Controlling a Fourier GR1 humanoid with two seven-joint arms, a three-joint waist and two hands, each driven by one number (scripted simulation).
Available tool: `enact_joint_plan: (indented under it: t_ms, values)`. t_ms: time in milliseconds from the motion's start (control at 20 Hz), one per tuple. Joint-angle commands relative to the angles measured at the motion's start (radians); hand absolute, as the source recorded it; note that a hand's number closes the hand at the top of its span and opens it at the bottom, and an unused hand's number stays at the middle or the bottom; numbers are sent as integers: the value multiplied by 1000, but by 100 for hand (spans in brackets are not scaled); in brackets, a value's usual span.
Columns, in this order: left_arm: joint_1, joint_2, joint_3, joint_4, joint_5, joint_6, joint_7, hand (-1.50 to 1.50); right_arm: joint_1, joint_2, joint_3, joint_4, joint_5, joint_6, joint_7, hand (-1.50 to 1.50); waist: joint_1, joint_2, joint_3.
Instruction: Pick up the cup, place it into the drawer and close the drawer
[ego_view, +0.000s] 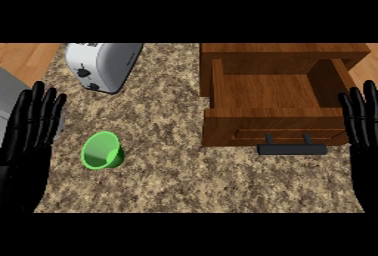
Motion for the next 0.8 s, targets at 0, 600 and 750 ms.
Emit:
enact_joint_plan:
  t_ms: [0, 600, 750]
  values:
    - [5, 28, 24, 21, 91, -90, -48, -150, -11, 19, -9, 62, 9, -5, -59, -150, 9, 10, 3]
    - [-39, 278, 212, 398, 754, -560, 59, -150, -107, -52, 35, 109, -57, 106, 114, -150, 9, 13, 3]
    - [-79, 296, 237, 530, 699, -613, 30, -150, -161, -55, 7, 145, -85, 116, 130, -150, 7, 12, 3]
